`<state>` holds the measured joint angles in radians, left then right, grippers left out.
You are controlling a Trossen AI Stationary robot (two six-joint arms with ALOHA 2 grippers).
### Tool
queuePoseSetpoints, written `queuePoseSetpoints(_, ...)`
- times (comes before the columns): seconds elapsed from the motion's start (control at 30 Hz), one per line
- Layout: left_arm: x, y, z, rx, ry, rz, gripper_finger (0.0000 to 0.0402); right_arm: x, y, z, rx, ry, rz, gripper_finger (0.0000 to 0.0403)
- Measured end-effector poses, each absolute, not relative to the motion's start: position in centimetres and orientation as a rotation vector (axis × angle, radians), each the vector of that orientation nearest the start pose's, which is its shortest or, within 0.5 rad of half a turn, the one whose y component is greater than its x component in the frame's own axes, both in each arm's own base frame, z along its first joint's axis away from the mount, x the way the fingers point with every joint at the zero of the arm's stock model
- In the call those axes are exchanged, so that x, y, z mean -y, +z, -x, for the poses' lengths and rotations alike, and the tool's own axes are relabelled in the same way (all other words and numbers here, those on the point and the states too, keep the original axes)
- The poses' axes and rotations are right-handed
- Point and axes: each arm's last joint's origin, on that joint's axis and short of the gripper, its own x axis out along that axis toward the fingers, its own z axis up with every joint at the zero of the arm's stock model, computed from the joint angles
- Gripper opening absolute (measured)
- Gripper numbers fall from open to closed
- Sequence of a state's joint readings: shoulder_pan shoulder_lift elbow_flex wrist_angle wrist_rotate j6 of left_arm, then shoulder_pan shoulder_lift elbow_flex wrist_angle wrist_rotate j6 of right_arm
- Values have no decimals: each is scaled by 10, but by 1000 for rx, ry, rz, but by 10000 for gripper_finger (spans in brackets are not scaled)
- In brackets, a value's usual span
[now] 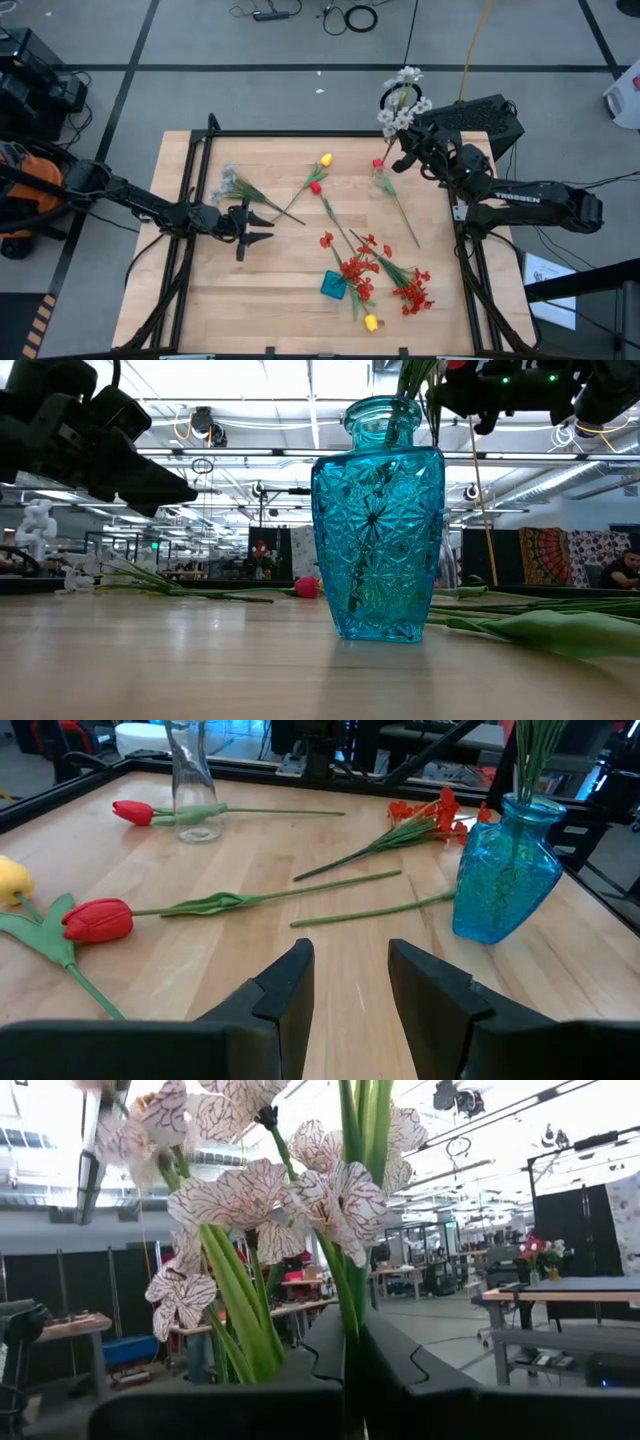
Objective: Sort flowers into vase by color
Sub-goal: Put the right white flowers into the transparent vase
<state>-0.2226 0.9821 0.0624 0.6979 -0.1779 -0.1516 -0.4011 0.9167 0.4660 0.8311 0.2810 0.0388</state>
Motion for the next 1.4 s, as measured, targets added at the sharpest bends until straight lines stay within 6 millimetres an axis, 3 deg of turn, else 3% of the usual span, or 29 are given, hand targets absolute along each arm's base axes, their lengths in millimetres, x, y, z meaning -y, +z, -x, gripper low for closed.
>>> queuePoseSetpoints(0.47,31,143,-161,-219,-14,105,136,78,305,-167,456,-599,-48,2)
queuePoseSetpoints(0.87,31,143,-161,-219,-14,106,136,83,285,-176,266,-635,-67,4)
queuePoseSetpoints(1.17,31,143,-161,-219,-14,107,136,90,261,-195,161,-650,-80,2)
queuePoseSetpoints(1.4,31,143,-161,-224,-11,130,136,77,220,-183,263,-671,-99,1)
